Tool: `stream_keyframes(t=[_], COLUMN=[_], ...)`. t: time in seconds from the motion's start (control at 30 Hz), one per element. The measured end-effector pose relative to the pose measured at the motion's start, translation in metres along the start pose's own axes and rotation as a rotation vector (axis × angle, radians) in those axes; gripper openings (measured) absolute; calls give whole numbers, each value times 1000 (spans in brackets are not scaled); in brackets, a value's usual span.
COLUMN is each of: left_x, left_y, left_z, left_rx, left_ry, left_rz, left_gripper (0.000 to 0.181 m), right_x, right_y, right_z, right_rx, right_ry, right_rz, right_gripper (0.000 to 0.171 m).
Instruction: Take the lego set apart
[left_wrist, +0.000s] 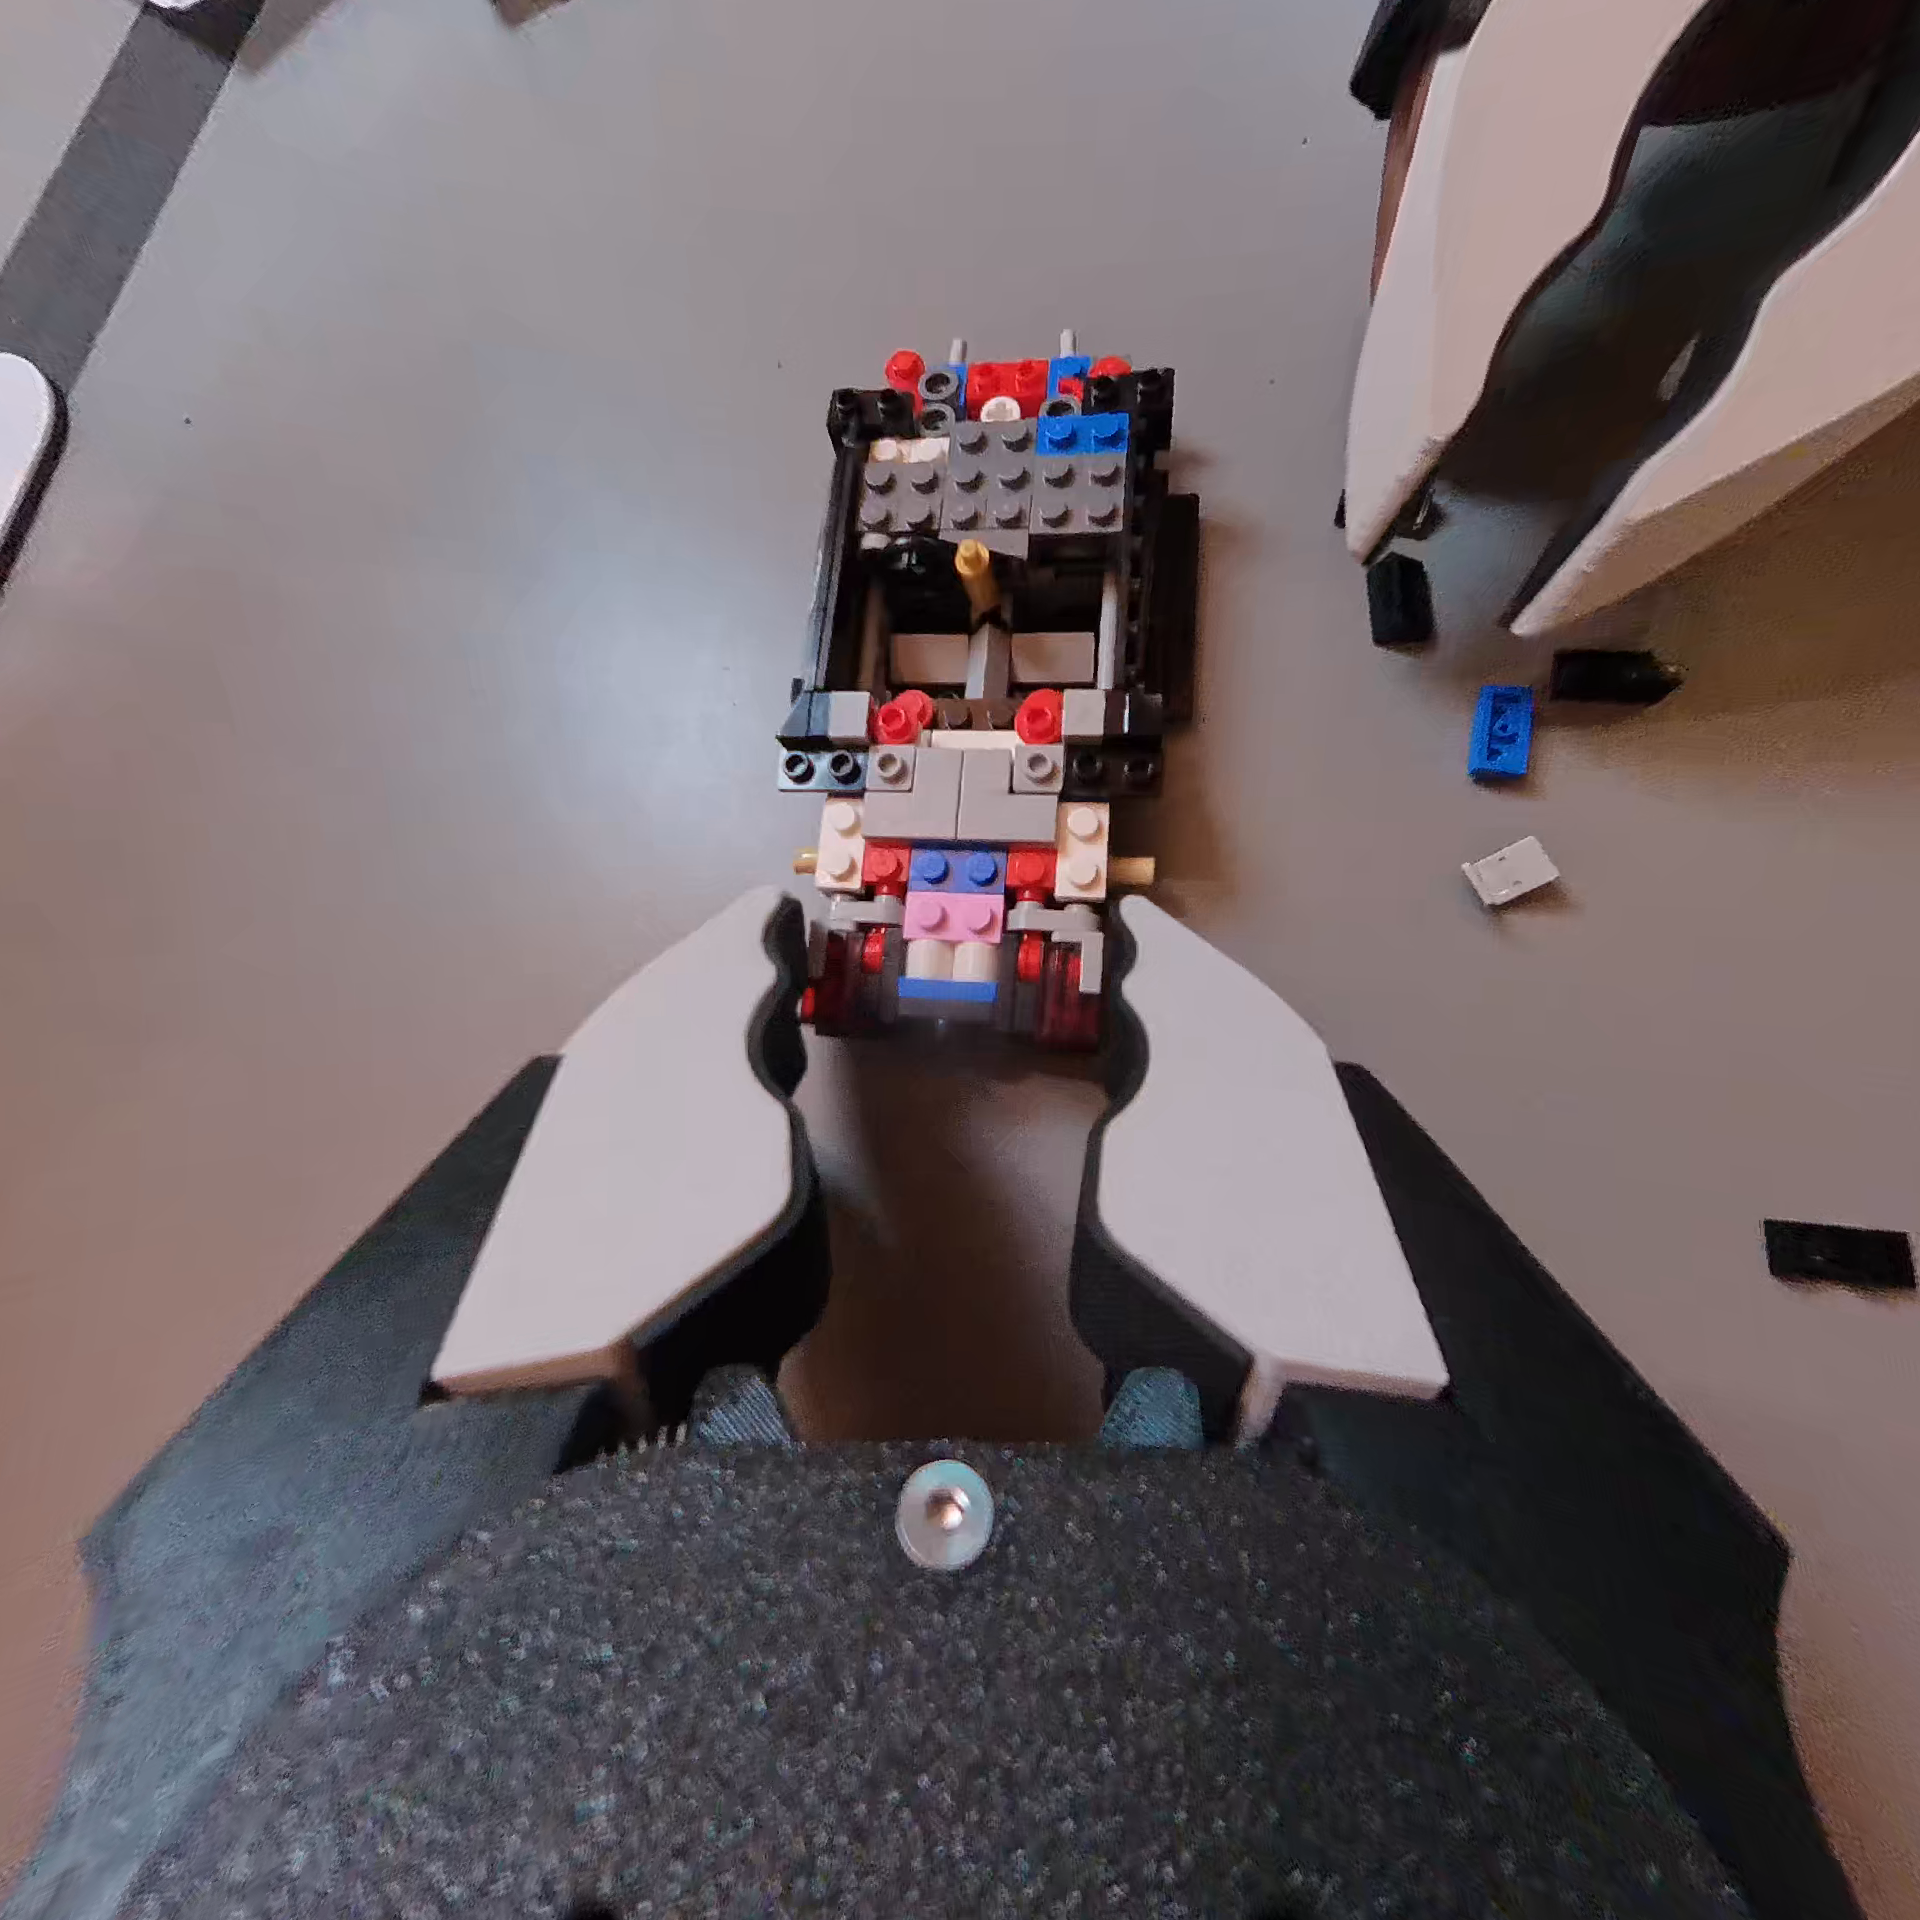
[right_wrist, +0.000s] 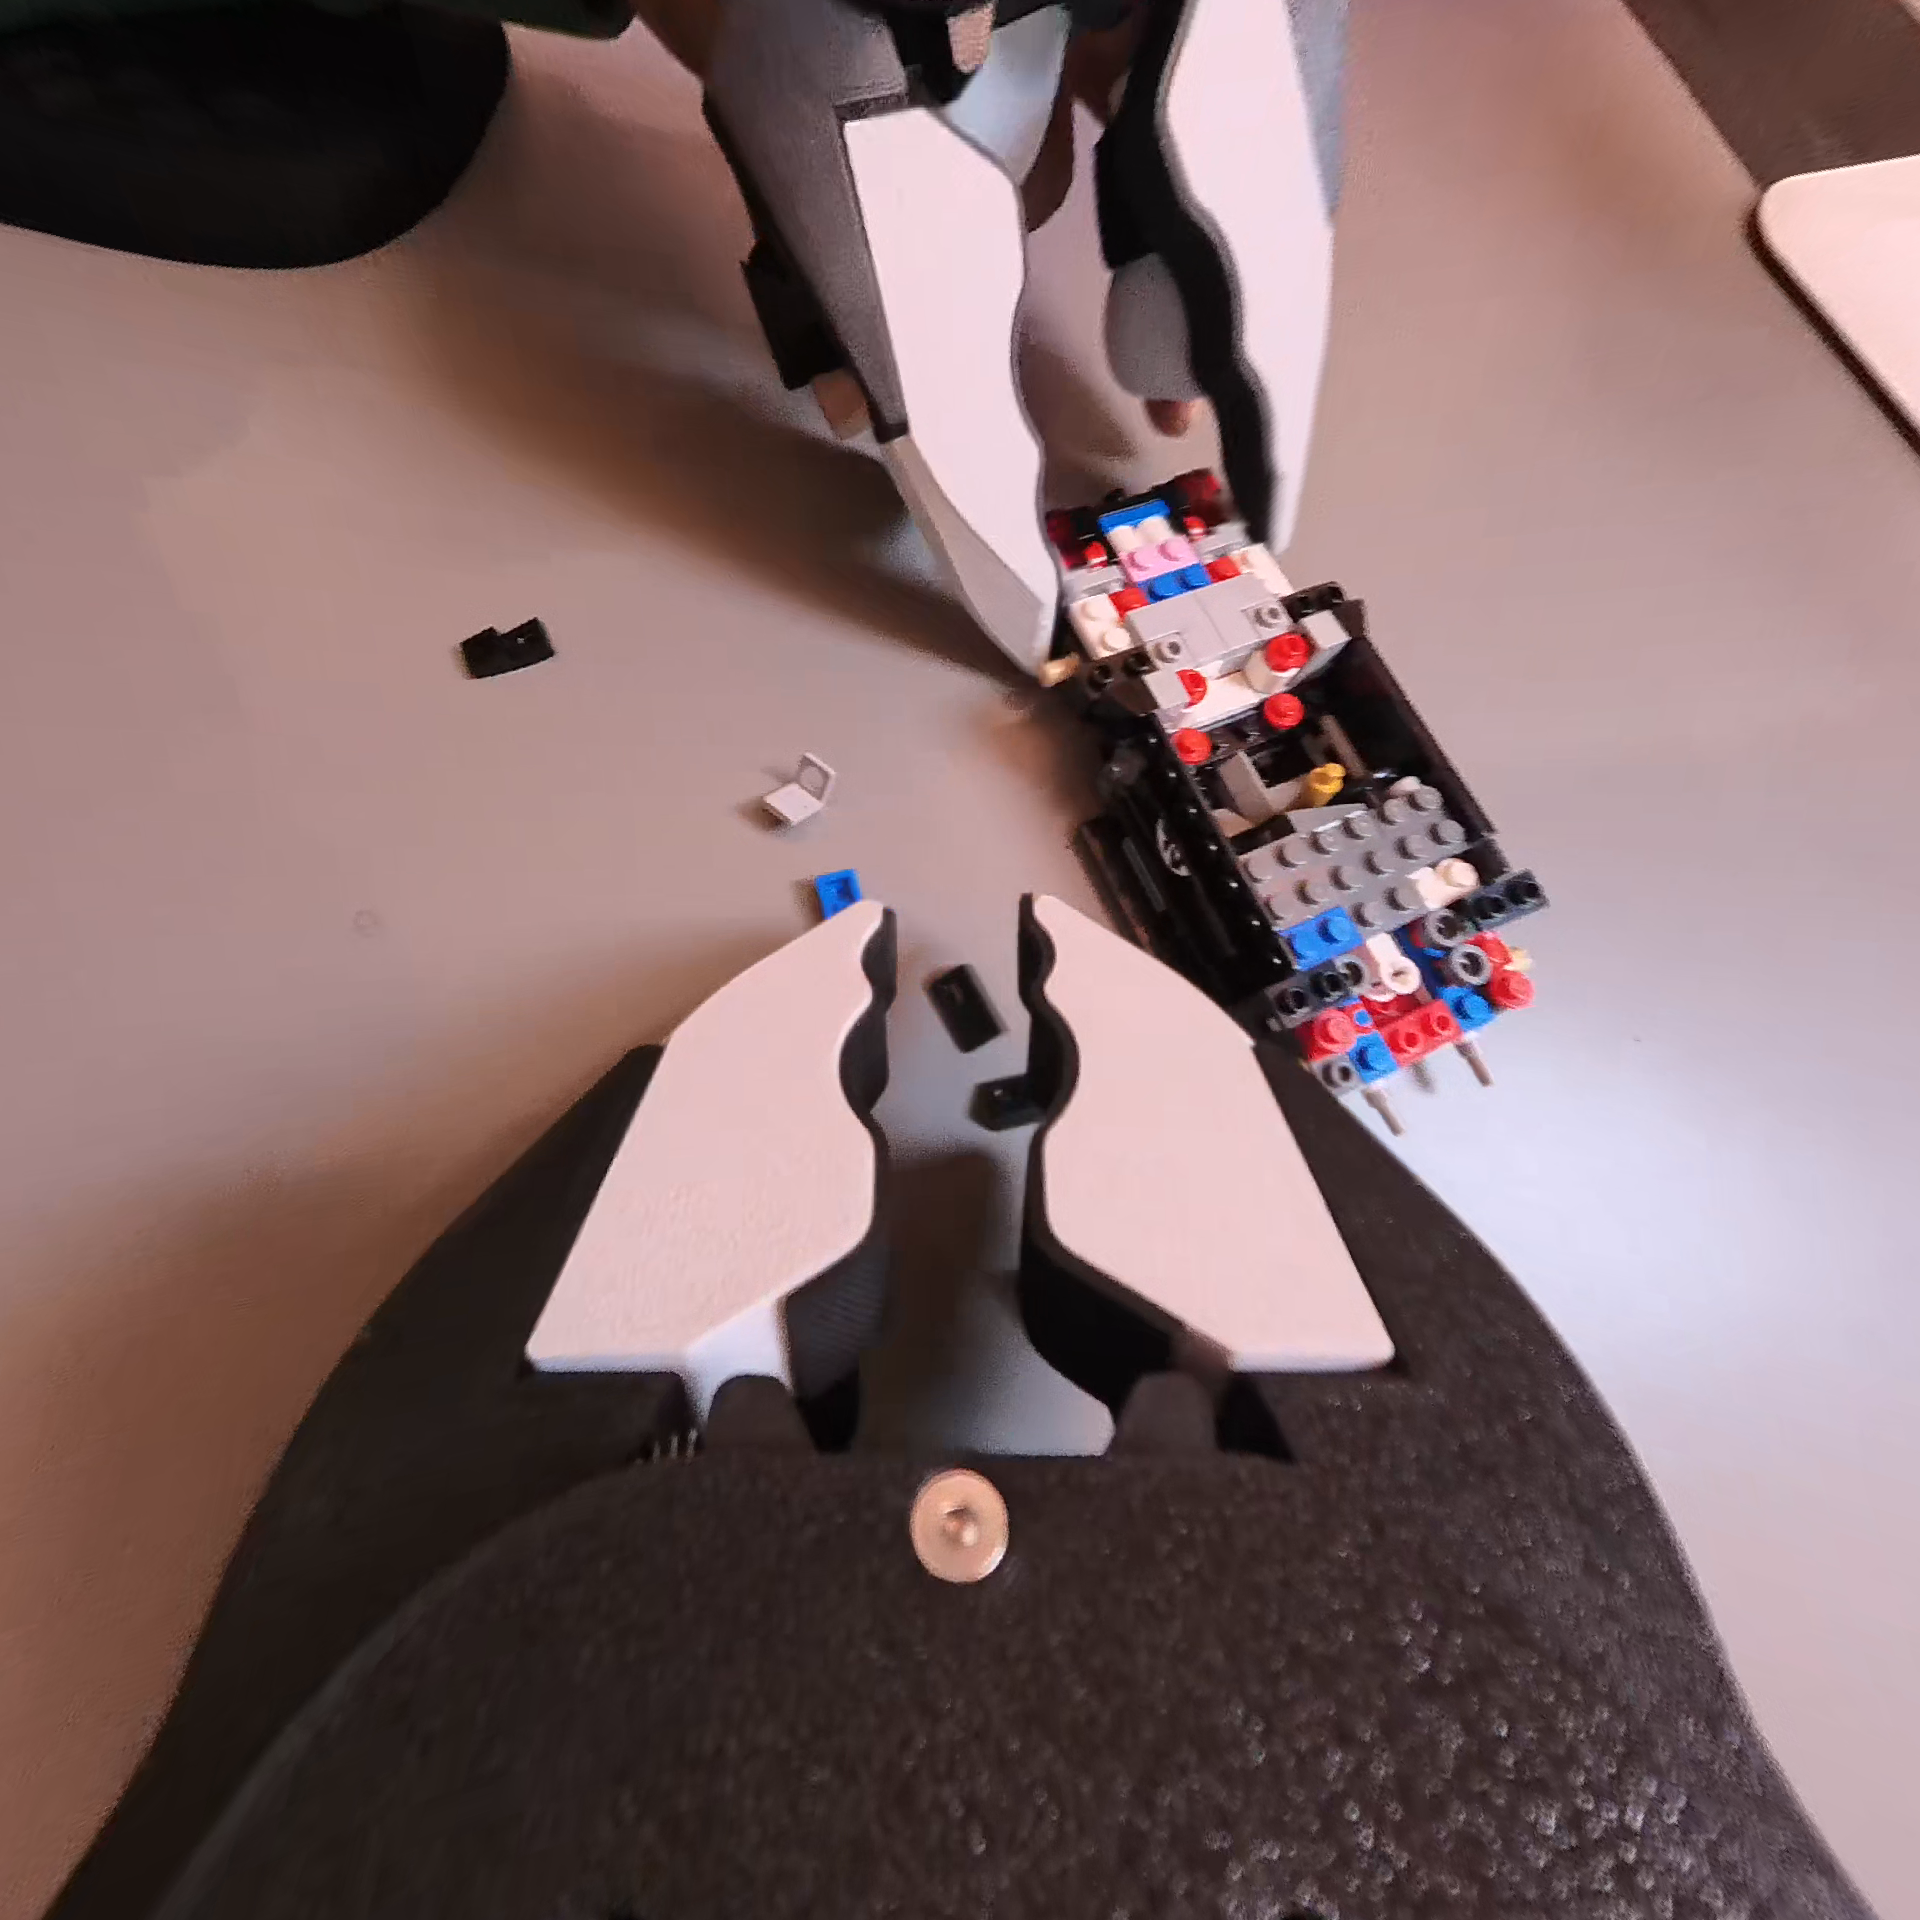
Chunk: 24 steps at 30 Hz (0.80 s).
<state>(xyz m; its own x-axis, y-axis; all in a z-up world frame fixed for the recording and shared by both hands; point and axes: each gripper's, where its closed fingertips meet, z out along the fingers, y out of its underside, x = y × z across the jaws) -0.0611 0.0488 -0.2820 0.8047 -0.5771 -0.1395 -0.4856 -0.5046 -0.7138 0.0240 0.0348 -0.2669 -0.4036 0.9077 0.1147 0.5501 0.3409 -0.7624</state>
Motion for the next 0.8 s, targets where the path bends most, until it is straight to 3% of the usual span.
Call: stream_keyframes(t=[0.17, 0.33, 0.5, 0.67, 0.8], left_x=[2, 7, 12, 15, 18], left_y=[-1, -14, -22, -24, -23], left_z=[-2, -15, -22, -22, -23], left_rx=[-18, 42, 85, 83, 78], left_ry=[34, 221, 403, 490, 520], left_rz=[-83, -402, -668, -773, -783], left_gripper=[54, 54, 53, 53, 53], right_x=[10, 11, 26, 42, 55], right_y=[-5, -16, -38, -37, -32], right_z=[-5, -10, -20, -10, 4], right_rx=[43, 103, 183, 44, -69], right_ry=[46, 86, 254, 325, 309], right_rz=[-10, -90, -286, -511, -606], right_gripper=[22, 22, 27, 50, 52])
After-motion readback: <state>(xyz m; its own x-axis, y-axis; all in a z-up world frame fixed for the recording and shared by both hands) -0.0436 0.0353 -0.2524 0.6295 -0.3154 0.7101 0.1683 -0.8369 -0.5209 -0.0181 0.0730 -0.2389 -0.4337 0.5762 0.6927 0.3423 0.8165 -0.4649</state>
